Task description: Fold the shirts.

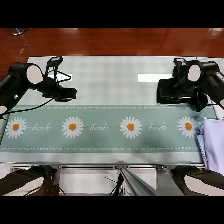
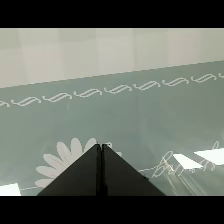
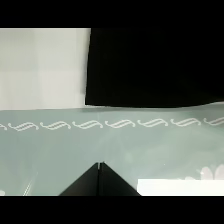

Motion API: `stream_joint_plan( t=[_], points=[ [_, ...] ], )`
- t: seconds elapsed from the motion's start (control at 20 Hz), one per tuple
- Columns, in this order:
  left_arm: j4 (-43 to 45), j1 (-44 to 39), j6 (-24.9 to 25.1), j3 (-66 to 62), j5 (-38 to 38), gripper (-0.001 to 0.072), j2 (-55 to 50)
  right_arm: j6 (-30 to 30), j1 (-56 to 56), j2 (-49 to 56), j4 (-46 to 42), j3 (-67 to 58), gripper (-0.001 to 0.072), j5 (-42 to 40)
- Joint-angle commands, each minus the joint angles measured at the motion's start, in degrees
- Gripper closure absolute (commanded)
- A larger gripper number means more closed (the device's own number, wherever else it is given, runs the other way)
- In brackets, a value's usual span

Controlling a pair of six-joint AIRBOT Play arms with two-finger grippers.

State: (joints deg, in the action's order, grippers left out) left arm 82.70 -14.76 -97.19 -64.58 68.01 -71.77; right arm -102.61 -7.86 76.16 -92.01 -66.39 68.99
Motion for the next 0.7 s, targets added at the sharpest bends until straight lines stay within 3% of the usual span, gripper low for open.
stream_joint_plan(
  t=[0.0, 0.65],
  points=[
    [0.02, -0.02, 0.00, 0.00, -0.02, 0.0682, 0.00, -0.02, -0.04, 0.04, 0.00, 0.02, 0.0690, 0.00],
    [0.02, -0.02, 0.00, 0.00, -1.66, 0.0682, 0.00, -0.04, -0.04, 0.04, 0.02, 0.02, 0.0690, -0.74]
  ],
)
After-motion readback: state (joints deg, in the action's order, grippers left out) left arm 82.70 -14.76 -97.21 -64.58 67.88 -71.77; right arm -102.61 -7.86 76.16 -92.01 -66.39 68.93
